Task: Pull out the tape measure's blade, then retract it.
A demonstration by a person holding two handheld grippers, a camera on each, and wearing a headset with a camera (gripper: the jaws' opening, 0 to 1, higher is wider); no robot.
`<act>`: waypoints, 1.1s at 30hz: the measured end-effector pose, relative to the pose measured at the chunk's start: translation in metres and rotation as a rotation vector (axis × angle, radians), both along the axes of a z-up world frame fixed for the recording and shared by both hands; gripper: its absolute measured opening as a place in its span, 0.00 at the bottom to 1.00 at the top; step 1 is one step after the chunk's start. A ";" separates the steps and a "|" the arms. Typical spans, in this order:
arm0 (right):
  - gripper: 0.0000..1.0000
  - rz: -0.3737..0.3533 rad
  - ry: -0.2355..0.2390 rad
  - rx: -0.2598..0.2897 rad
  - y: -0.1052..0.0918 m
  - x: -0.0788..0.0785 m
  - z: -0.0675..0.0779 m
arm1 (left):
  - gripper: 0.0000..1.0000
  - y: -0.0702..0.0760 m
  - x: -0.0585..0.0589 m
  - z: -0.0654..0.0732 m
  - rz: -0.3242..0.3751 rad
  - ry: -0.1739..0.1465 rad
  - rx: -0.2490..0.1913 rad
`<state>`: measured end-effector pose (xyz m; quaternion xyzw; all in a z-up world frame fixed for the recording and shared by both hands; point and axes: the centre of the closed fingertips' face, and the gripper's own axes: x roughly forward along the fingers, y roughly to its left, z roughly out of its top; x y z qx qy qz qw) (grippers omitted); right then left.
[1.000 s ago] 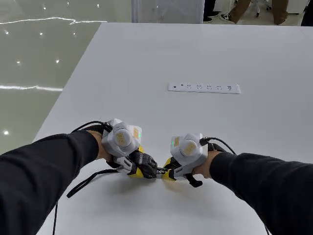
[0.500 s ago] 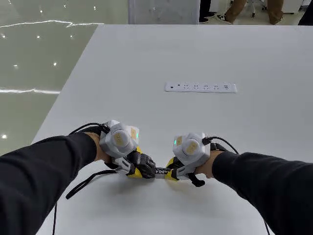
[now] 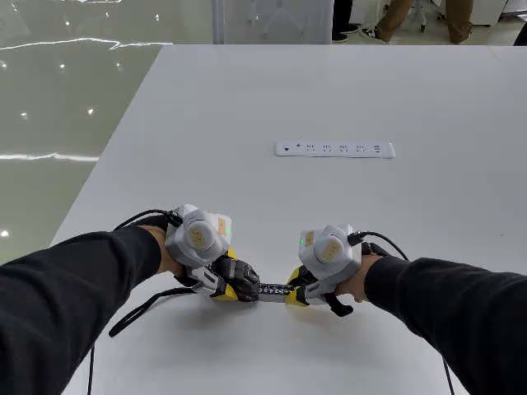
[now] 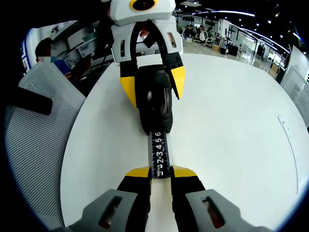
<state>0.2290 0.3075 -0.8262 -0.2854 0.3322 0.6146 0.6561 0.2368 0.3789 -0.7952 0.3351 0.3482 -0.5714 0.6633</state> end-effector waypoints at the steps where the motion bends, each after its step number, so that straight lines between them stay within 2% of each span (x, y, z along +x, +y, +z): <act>1: 0.11 0.000 -0.001 0.000 -0.001 0.000 0.000 | 0.33 0.000 0.000 0.000 0.001 0.001 0.000; 22: 0.11 0.000 -0.010 -0.021 -0.019 0.000 0.000 | 0.33 0.000 0.000 0.000 0.012 0.004 -0.001; 33: 0.11 -0.004 -0.021 -0.031 -0.035 0.001 0.000 | 0.33 0.000 0.000 0.000 0.020 0.005 -0.003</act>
